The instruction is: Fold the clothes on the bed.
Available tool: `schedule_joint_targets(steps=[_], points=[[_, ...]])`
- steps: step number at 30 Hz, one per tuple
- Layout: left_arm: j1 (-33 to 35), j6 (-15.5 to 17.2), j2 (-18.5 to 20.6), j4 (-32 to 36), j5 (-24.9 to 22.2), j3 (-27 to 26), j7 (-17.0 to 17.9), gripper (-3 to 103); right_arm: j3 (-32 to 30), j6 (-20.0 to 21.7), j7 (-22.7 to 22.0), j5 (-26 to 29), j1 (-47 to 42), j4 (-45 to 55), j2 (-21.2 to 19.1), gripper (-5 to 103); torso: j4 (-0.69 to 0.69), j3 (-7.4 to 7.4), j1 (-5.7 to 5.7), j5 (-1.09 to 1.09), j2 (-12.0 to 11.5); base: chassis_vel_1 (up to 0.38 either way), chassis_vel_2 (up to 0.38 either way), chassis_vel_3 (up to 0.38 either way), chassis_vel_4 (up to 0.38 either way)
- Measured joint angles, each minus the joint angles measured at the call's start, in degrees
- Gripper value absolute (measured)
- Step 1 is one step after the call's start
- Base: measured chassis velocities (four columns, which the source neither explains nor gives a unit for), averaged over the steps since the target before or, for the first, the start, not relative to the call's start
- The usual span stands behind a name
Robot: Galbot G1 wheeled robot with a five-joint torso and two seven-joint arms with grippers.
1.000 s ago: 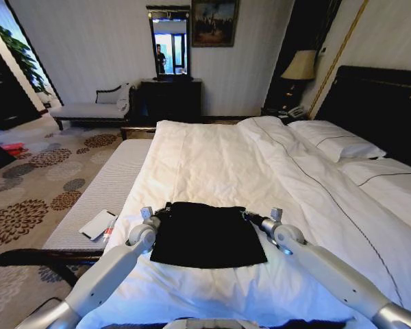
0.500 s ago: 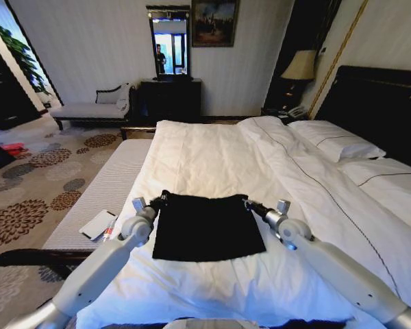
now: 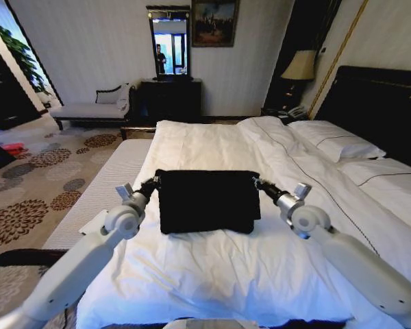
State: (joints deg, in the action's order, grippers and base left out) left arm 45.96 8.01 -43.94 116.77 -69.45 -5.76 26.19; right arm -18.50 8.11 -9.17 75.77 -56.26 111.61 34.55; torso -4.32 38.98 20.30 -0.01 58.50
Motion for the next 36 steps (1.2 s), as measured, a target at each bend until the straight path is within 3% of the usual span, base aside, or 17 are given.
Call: schedule_joint_targets(steps=[7,13,20,22,27,30,33,34,36], points=[[2.2,-0.6,2.6,4.9,-0.2,-2.0,0.7,0,-5.3,0.4,-0.9,1.1,-3.4,4.6,-1.5,1,0.0,0.0,0.0,0.01,0.0,0.0,0.0,0.0,0.0],[7.2,-1.0,4.9,11.9,0.4,-5.6,1.1,0,-12.0,1.7,-5.1,2.3,-11.2,13.7,-3.5,1,0.0,-0.01,0.0,-0.01,0.0,0.0,0.0,0.0,0.0],[18.9,-1.1,7.8,21.5,-0.3,-16.4,2.3,0,-21.5,4.3,-10.5,4.3,-22.7,22.6,-3.3,1,0.01,-0.01,-0.01,0.01,0.0,0.0,0.0,0.0,0.0],[20.7,-1.1,7.9,22.6,-0.6,-17.9,2.6,0,-22.5,4.8,-11.4,4.8,-23.7,23.6,-3.0,1,0.01,-0.01,-0.01,0.0,0.0,0.0,0.0,0.0,0.0],[32.8,-0.2,6.4,26.5,-1.3,-25.8,3.2,0,-27.7,8.1,-14.6,5.6,-30.0,28.9,-0.2,1,-0.01,-0.01,-0.01,0.01,0.0,0.0,0.0,0.0,0.0],[35.7,0.1,5.1,26.2,-0.8,-26.6,3.1,0,-26.8,8.9,-15.4,5.4,-30.6,29.3,0.7,1,0.0,-0.02,-0.02,-0.01,0.0,0.0,0.0,0.0,0.0],[34.9,0.2,3.4,22.6,0.5,-22.9,3.5,0,-19.1,9.1,-16.0,4.0,-26.2,25.2,1.2,1,0.01,0.0,-0.02,0.0,0.0,0.0,0.0,0.0,0.0],[34.9,0.2,3.4,22.6,0.5,-22.9,3.5,0,-19.1,9.1,-16.0,4.0,-26.2,25.2,1.2,1,0.01,0.0,-0.02,0.0,0.0,0.0,0.0,0.0,0.0],[30.6,0.6,2.4,18.8,0.1,-19.3,4.3,0,-11.7,7.7,-16.4,3.6,-20.4,21.0,1.5,1,0.0,0.0,-0.01,0.02,0.0,0.0,0.0,0.0,0.0]])
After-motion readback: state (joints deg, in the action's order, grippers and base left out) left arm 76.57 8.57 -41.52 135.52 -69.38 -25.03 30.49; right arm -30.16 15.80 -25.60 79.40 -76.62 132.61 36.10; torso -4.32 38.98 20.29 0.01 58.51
